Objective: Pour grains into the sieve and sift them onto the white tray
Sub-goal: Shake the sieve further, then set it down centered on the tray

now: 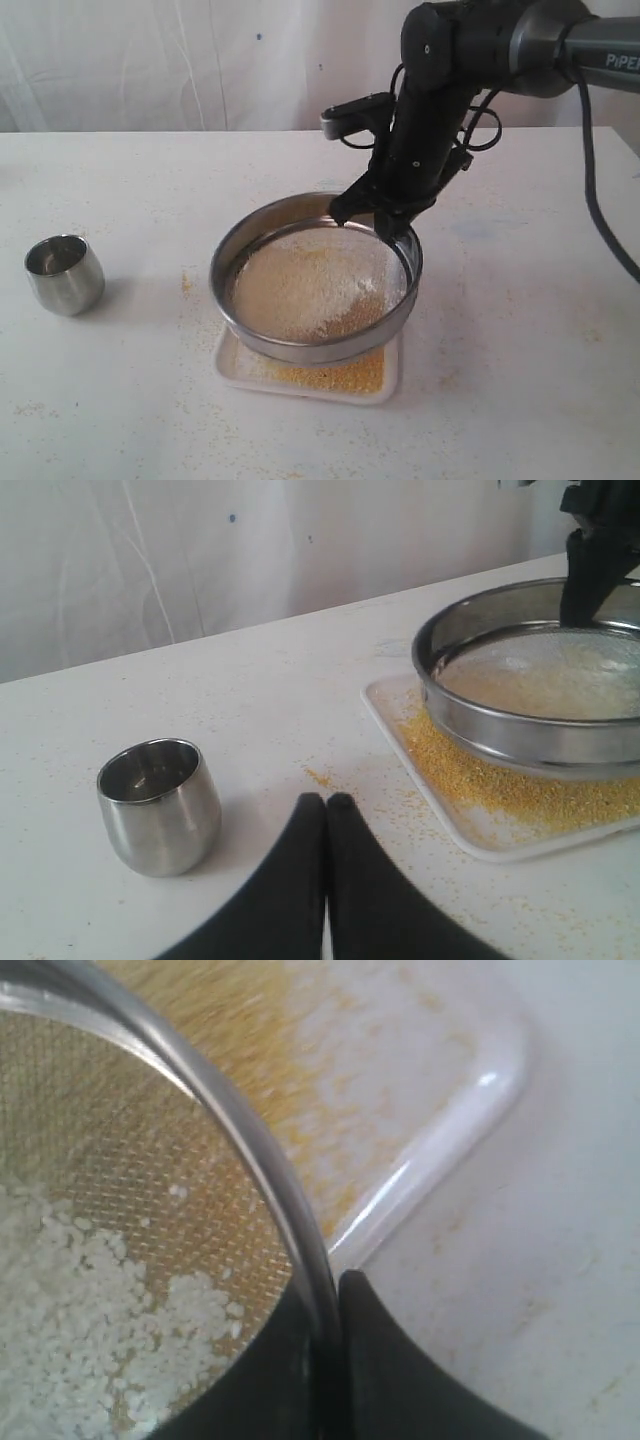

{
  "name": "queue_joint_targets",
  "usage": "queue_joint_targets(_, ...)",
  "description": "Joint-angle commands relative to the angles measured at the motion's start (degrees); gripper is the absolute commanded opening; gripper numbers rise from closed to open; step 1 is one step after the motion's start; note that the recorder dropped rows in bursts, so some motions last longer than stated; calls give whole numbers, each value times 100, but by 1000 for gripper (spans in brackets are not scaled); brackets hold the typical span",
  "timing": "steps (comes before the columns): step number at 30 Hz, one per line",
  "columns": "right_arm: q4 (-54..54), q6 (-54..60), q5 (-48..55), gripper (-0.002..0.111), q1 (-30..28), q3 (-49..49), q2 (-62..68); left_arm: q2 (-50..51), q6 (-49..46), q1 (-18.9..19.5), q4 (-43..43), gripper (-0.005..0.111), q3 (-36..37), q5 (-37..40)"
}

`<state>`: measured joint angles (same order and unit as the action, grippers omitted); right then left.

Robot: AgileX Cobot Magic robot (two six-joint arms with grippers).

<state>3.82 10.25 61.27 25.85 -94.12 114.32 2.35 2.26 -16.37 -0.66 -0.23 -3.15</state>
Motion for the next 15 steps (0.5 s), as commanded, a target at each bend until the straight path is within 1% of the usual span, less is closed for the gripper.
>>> queue_joint_targets(1, 1477, 2465, 703, 0, -25, -40, -118, -32, -21, -33, 21, 0, 23, -22)
queue_joint_targets(2, 1476, 2466, 653, 0, -25, -40, -118, -32, -21, -33, 21, 0, 23, -22)
queue_joint_targets(3, 1202, 1932, 334, 0, -25, -40, -118, -32, -21, -33, 21, 0, 23, -22)
queue_joint_targets(4, 731, 1129, -10, 0, -25, -40, -118, -32, -21, -33, 21, 0, 23, -22)
queue_joint_targets(6, -21, -296, -244, 0, -25, -40, -118, -32, -21, -33, 21, 0, 23, -22)
queue_joint_targets(7, -76, -377, -181, 0, -25, -40, -118, -32, -21, -33, 21, 0, 23, -22)
queue_joint_targets(8, 252, 74, -26, 0, -14, -40, -118, -32, -21, -33, 21, 0, 23, -22)
queue_joint_targets(10, 1091, 1886, 518, 0, 9, -40, -118, -32, -21, -33, 21, 0, 23, -22)
queue_joint_targets(11, 1183, 2230, 624, 0, 9, -40, -107, -32, -21, -33, 21, 0, 23, -22)
queue_joint_targets(12, 1021, 2077, 545, 0, 9, -40, -107, -32, -21, -33, 21, 0, 23, -22)
queue_joint_targets(13, 599, 1462, 212, 0, 9, -40, -107, -32, -21, -33, 21, 0, 23, -22)
queue_joint_targets(14, 85, 578, -70, 0, 9, -40, -107, -32, -21, -33, 21, 0, 23, -22)
queue_joint_targets(15, -184, -248, -184, 0, 9, -40, -107, -32, -21, -33, 21, 0, 23, -22)
